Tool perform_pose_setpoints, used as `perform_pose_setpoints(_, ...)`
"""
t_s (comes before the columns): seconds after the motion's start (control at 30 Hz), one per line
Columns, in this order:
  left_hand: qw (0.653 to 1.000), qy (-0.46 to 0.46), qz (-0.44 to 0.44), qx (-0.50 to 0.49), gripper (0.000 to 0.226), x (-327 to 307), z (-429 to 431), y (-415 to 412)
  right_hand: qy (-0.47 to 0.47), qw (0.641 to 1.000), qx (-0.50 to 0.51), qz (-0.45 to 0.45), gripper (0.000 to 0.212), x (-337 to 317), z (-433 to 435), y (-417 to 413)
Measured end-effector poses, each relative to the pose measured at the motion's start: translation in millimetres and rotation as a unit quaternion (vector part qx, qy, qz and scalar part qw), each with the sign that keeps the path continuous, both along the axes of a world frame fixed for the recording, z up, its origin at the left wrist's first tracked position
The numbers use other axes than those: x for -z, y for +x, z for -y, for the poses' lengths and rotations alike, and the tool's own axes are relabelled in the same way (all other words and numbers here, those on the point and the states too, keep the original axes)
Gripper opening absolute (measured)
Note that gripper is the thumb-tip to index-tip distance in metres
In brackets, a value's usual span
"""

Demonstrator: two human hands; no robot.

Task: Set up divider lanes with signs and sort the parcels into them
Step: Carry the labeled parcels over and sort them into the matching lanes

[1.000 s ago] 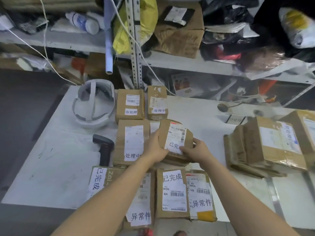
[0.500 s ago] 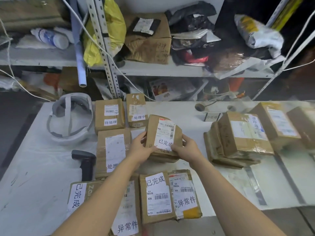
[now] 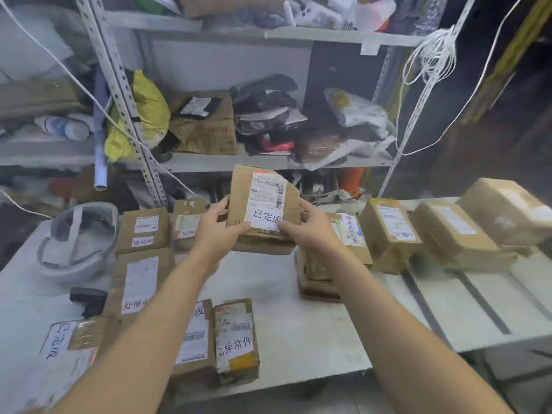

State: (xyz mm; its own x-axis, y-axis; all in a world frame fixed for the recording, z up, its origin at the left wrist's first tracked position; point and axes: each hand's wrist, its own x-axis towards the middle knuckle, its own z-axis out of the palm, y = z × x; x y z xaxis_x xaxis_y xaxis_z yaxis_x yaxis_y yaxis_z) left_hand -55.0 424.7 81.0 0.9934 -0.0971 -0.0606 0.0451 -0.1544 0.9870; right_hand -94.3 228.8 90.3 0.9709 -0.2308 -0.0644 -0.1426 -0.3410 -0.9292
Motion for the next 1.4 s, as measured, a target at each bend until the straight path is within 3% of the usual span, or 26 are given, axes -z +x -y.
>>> perform_pose_setpoints(0.23, 0.996, 0.008, 0.091, 0.023, 0.071, -46, 99, -71, 0.008, 0.998, -0.005, 0.062, 0.048, -43, 105, -69)
perform_pose_setpoints(0.63, 0.989, 0.034, 0.109, 0.091, 0.073, -70, 286, -118, 0.013, 0.994, 0.068, 0.089, 0.057, -69, 284, -152)
perform_pose_setpoints(0.87, 0.983, -0.015, 0.07, 0.167, 0.072, -51, 409, -89, -0.002, 0.988, 0.149, 0.034, 0.061, -70, 387, -147)
perform_pose_setpoints(1.03, 0.981, -0.038, 0.01, 0.191, 0.074, -32, 484, -57, -0.01, 0.979, 0.196, -0.047, 0.076, -64, 459, -119)
perform_pose_setpoints(1.4, 0.986, -0.041, -0.048, 0.153, 0.075, 7, 571, -23, -0.031, 0.981, 0.168, -0.094, 0.078, -30, 558, -68)
